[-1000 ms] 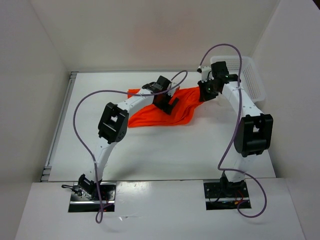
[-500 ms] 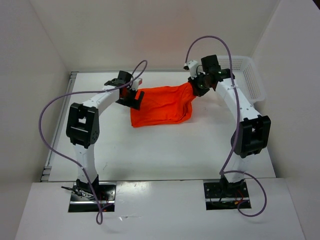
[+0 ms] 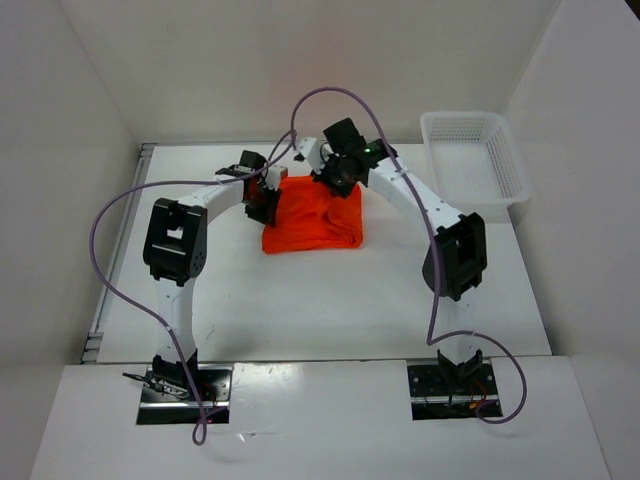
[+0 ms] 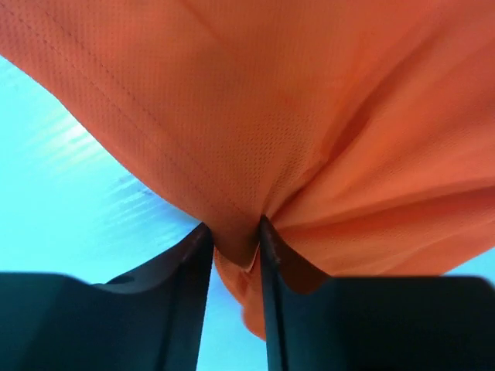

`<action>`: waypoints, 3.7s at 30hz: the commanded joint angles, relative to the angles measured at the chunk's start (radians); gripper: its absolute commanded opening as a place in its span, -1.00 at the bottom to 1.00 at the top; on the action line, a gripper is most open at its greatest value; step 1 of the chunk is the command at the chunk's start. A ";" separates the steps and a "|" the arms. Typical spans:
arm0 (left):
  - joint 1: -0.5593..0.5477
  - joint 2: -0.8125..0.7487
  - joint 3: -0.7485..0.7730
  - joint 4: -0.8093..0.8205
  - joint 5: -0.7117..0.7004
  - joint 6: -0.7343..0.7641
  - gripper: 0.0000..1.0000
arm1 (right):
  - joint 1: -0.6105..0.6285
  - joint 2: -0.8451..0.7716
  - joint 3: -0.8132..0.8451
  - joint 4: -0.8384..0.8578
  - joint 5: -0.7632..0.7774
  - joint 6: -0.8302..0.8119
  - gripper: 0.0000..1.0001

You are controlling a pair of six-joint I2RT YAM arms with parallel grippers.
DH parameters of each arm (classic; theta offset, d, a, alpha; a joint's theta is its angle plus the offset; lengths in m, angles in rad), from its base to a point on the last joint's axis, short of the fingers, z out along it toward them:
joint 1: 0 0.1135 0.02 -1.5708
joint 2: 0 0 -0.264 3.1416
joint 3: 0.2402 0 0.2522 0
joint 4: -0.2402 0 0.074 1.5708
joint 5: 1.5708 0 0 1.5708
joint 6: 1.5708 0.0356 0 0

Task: Fold and stack the shorts
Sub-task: Fold the shorts

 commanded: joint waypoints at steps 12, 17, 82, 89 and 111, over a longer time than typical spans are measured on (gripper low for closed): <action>0.030 0.071 -0.018 -0.018 0.233 0.005 -0.96 | 0.205 0.265 0.338 0.032 0.042 -0.001 -1.00; 0.048 0.061 -0.029 -0.018 0.229 0.005 -0.68 | 0.256 0.278 0.312 0.062 0.097 0.036 -0.76; 0.148 -0.008 0.182 -0.126 0.322 0.005 -0.34 | 0.004 -0.032 -0.556 0.598 -0.163 0.536 -0.22; 0.280 -0.017 0.097 -0.068 0.612 0.005 0.32 | 0.039 0.008 -0.507 0.608 -0.133 0.486 -0.22; 0.313 -0.276 0.057 -0.131 0.092 0.005 1.00 | 0.039 0.043 -0.329 0.556 -0.204 0.525 -0.04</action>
